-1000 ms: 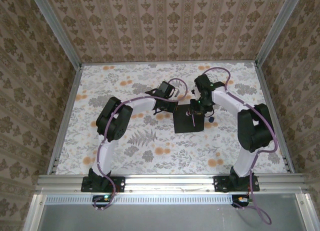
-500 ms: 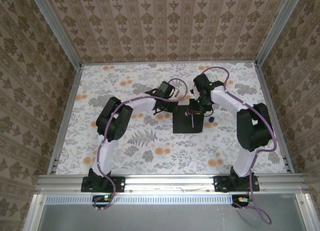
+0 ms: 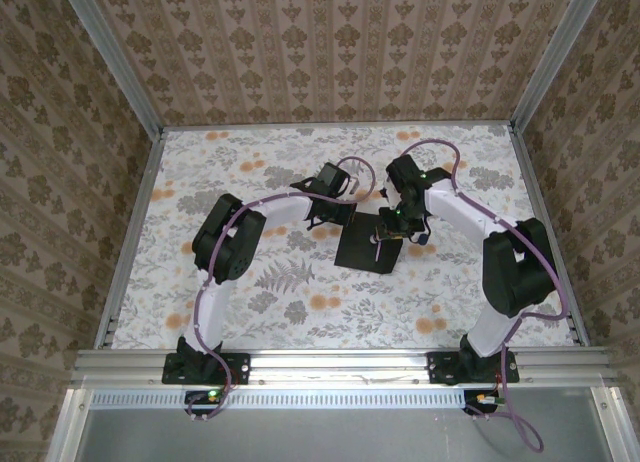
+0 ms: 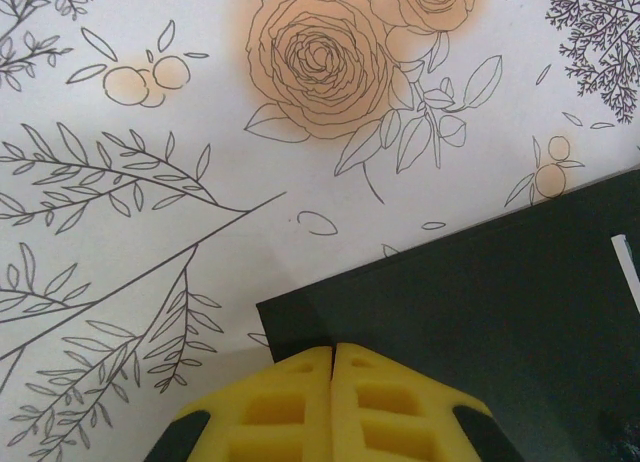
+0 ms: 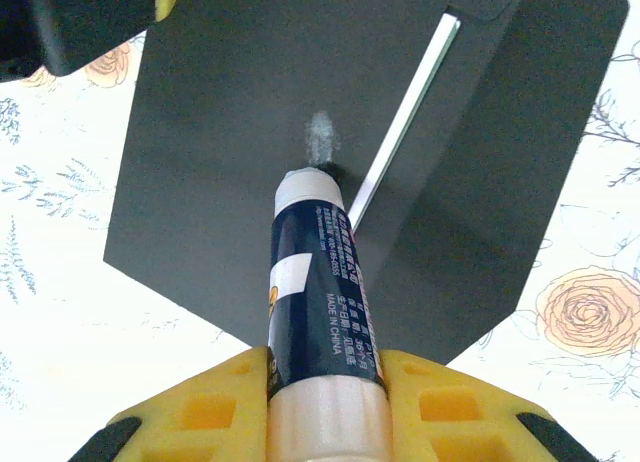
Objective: Place the letter into the envelope and seal it
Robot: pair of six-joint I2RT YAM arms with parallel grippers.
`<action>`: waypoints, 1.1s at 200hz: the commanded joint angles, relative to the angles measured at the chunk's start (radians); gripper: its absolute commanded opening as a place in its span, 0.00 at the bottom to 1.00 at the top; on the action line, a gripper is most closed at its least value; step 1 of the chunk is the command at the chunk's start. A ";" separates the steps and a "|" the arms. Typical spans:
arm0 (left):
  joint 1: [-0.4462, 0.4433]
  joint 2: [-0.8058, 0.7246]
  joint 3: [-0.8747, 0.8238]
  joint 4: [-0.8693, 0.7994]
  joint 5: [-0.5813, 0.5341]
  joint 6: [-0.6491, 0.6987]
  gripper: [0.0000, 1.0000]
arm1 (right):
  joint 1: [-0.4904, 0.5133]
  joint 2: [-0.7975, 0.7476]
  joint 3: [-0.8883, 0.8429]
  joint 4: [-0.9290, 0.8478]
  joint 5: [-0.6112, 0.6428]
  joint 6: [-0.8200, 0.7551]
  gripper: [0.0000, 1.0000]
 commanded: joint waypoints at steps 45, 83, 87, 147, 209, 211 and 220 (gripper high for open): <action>-0.002 -0.021 -0.004 -0.067 -0.029 -0.038 0.00 | 0.031 0.005 0.007 -0.038 -0.029 0.000 0.16; -0.003 -0.031 -0.021 -0.075 -0.038 -0.067 0.00 | 0.031 0.030 0.006 -0.049 0.008 -0.017 0.16; -0.004 -0.033 -0.023 -0.075 -0.038 -0.069 0.00 | 0.032 0.034 0.006 -0.050 0.012 -0.018 0.15; -0.003 -0.052 -0.053 -0.075 -0.046 -0.087 0.00 | 0.017 0.096 0.034 -0.046 0.059 -0.032 0.15; -0.005 -0.046 -0.051 -0.070 -0.038 -0.081 0.00 | -0.010 0.152 0.099 -0.034 0.078 -0.035 0.14; -0.005 -0.047 -0.051 -0.070 -0.038 -0.081 0.00 | -0.011 0.154 0.101 -0.034 0.079 -0.034 0.14; -0.005 -0.045 -0.052 -0.070 -0.037 -0.081 0.00 | -0.016 0.163 0.113 -0.034 0.078 -0.034 0.14</action>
